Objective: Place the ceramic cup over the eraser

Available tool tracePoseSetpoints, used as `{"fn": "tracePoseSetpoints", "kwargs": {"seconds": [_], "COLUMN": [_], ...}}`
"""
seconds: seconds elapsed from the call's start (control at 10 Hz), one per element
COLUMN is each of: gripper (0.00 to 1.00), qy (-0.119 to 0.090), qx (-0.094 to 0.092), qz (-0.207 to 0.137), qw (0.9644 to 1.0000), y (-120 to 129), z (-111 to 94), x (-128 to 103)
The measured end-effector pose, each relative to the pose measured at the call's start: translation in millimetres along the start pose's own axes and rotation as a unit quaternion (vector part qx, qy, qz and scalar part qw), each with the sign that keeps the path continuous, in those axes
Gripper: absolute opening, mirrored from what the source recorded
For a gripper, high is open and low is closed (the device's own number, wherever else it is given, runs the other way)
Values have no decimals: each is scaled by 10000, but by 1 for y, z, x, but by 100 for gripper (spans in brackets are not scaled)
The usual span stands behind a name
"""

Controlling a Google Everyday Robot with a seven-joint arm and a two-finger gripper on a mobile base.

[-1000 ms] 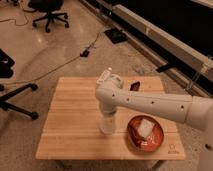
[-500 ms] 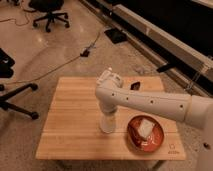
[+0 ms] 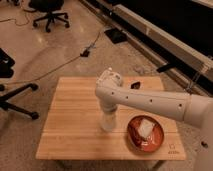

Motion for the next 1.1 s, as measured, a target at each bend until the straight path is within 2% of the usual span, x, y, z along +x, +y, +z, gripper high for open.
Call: {"fn": "tracePoseSetpoints", "kwargs": {"seconds": [0.2, 0.3, 0.7, 1.1], "gripper": [53, 41, 3, 0], "qy": [-10, -19, 2, 184], "qx": [-35, -28, 6, 15], "qz": [-7, -42, -80, -53], "qw": [10000, 10000, 10000, 9998], "y": [2, 1, -9, -54], "z": [3, 5, 4, -29], "x": [-1, -4, -7, -1]}}
